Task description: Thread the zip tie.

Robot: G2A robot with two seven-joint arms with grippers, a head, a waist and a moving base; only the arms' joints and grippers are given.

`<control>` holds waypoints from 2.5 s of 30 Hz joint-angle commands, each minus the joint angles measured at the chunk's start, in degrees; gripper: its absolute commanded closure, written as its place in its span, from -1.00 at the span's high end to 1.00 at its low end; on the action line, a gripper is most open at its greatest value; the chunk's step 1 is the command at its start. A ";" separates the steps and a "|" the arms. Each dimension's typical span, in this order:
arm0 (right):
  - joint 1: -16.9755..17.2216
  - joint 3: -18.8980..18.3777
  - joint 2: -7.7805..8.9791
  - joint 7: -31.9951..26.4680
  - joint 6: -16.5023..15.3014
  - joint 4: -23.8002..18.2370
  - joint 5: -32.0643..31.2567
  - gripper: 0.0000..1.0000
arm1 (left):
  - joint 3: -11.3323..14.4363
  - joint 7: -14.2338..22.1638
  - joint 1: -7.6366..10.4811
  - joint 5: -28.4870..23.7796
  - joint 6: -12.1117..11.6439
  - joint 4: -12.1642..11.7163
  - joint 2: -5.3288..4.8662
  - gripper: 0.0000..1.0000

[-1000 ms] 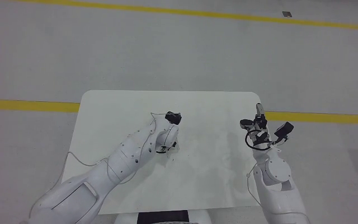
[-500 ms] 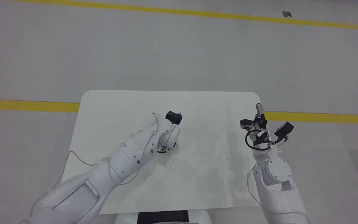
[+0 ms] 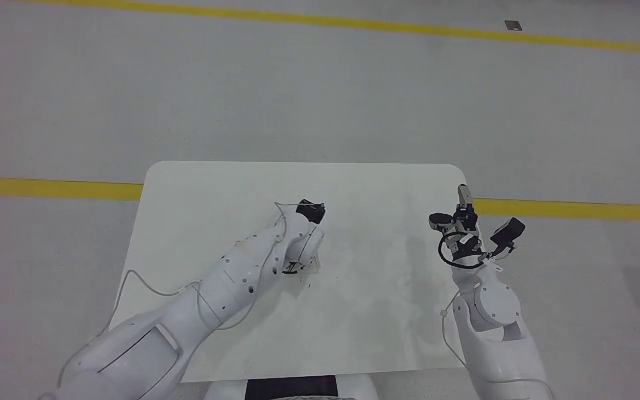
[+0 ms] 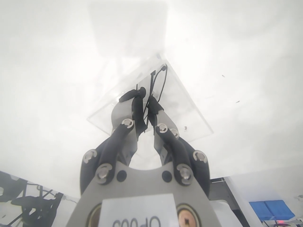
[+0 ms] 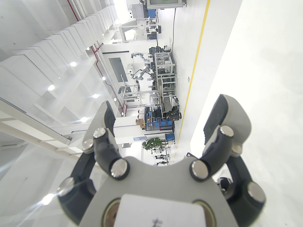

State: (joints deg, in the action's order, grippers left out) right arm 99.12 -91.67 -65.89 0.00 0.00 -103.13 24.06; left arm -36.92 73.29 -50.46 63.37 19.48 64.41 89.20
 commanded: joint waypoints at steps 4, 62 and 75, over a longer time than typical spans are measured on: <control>0.00 0.00 0.00 0.00 0.00 0.00 0.00 1.00 | 0.09 -0.03 0.02 -0.09 0.00 -0.32 0.18 -0.80; 0.00 0.00 0.00 0.00 0.00 0.00 0.00 1.00 | -31.67 5.91 -21.24 -13.35 -25.49 33.97 -9.65 -1.00; 0.00 0.00 0.00 0.00 0.00 0.00 0.00 1.00 | -35.39 6.35 -19.15 -28.84 -38.35 25.66 -11.99 -1.00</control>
State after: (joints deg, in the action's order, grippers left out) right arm 99.12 -91.67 -65.89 0.00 0.00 -103.13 24.06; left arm -72.31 79.64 -69.59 34.45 -18.92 90.02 77.19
